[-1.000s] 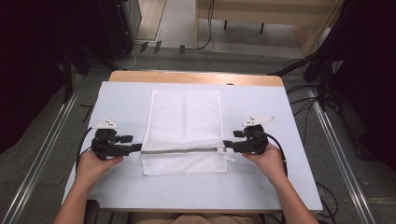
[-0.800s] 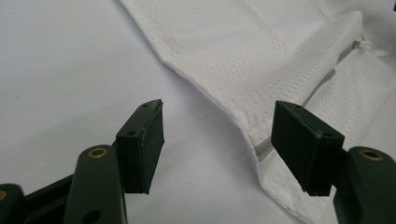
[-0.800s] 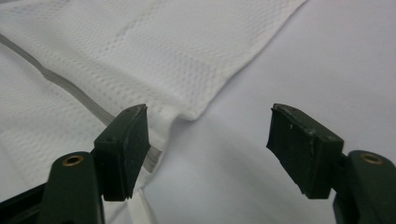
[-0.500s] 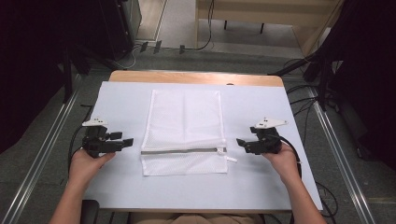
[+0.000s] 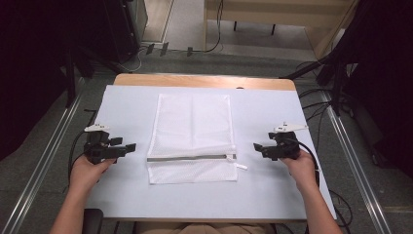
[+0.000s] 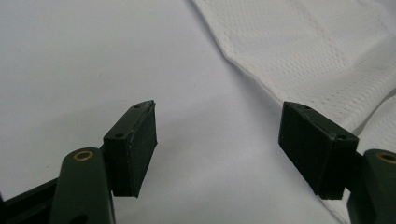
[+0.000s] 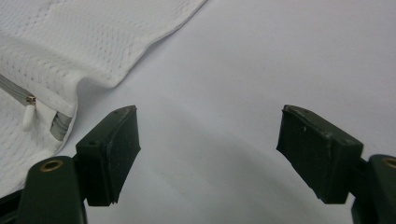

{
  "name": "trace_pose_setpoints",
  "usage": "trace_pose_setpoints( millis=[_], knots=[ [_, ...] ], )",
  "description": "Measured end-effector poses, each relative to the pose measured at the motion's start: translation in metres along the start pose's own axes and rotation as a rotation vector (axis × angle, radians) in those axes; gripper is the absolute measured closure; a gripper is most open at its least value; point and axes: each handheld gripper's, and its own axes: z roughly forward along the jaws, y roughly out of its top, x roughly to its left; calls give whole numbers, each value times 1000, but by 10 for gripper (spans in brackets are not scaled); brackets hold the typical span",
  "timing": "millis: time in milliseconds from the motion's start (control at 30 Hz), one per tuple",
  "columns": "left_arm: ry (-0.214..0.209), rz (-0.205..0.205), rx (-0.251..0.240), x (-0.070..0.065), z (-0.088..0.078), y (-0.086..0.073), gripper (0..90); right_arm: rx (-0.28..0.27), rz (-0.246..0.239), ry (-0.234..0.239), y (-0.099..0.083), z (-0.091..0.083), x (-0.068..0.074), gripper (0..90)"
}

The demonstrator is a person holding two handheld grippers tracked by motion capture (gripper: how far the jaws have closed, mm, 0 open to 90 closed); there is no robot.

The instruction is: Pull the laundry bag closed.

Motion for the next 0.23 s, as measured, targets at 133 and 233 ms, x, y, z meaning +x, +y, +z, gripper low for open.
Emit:
trace_pose_setpoints(
  millis=[133, 233],
  knots=[
    [10, -12, -1, 1, 1, 0, 267, 10, 0, 0, 0, 2, 0, 216],
    [24, -12, -2, 2, 2, 0, 256, 14, 9, -2, -1, 2, -1, 216]
  ],
)
